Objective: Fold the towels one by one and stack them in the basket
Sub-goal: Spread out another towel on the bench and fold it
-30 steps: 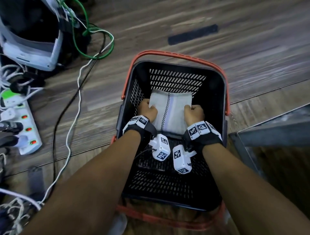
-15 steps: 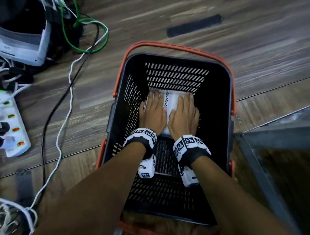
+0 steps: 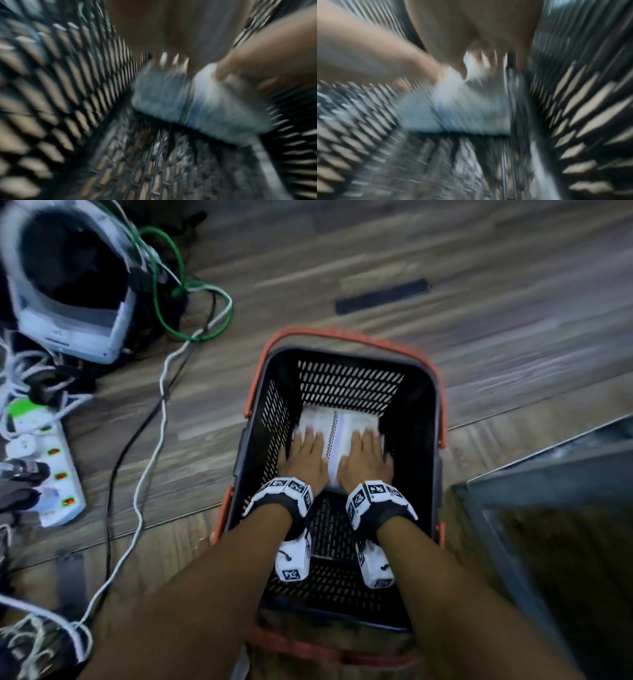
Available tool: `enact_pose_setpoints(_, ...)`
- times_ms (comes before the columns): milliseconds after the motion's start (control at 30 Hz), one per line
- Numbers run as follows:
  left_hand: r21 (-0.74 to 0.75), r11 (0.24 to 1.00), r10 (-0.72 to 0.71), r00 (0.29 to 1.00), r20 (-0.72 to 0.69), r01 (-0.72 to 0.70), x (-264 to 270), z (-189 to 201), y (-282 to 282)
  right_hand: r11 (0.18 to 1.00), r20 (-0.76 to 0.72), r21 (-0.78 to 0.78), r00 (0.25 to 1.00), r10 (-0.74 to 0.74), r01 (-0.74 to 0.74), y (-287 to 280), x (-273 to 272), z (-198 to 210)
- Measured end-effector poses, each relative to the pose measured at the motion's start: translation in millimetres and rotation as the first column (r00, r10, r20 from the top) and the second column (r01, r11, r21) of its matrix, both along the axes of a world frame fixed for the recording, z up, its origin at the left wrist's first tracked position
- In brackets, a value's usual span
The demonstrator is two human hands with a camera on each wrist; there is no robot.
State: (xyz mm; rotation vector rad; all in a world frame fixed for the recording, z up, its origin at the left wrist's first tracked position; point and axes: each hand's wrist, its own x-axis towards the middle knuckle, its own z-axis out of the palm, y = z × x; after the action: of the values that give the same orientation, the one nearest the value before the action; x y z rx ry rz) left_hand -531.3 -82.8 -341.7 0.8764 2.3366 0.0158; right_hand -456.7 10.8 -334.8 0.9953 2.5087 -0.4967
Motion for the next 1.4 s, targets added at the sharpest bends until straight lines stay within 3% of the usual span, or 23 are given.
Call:
enact_pose_setpoints(100,-0.079,0.997,0.033,0.991,0.127,-0.024,0,60,-13,0.991,0.150,-0.126,0.986,0.069,-0.050,-6,10,61)
enact_pose_setpoints(200,-0.062,0.998,0.001,0.994,0.106,0.006,-1,133,-23,0.983,0.144,-0.153,0.982,0.121,-0.099,-14,30,129)
enact_pose_setpoints(367,0.152,0.987,-0.034,0.998,-0.060,0.042,10,272,-23,0.989,-0.041,0.022,0.989,0.145,-0.144,-1,65,261)
enact_pose_setpoints(567,0.368,0.914,-0.067,0.959,-0.277,0.170,69,443,-26,0.994,-0.321,0.110,0.947,0.026,0.010,11,137,424)
enact_pose_setpoints(733,0.455,0.826,-0.123,0.894,-0.431,0.333,140,532,-31,0.972,-0.440,0.199,0.898,-0.025,0.125,-3,224,515)
enact_pose_setpoints(967,0.465,0.696,-0.298,0.809,-0.506,0.547,228,572,-14,0.910,-0.440,0.280,0.883,-0.162,0.307,-14,343,557)
enact_pose_setpoints(1200,0.472,0.569,-0.457,0.736,-0.499,0.673,313,552,20,0.812,-0.504,0.257,0.790,-0.350,0.524,-14,445,546)
enact_pose_setpoints(1400,0.428,0.473,-0.599,0.638,-0.485,0.770,350,519,56,0.804,-0.456,0.197,0.778,-0.432,0.562,-8,484,509)
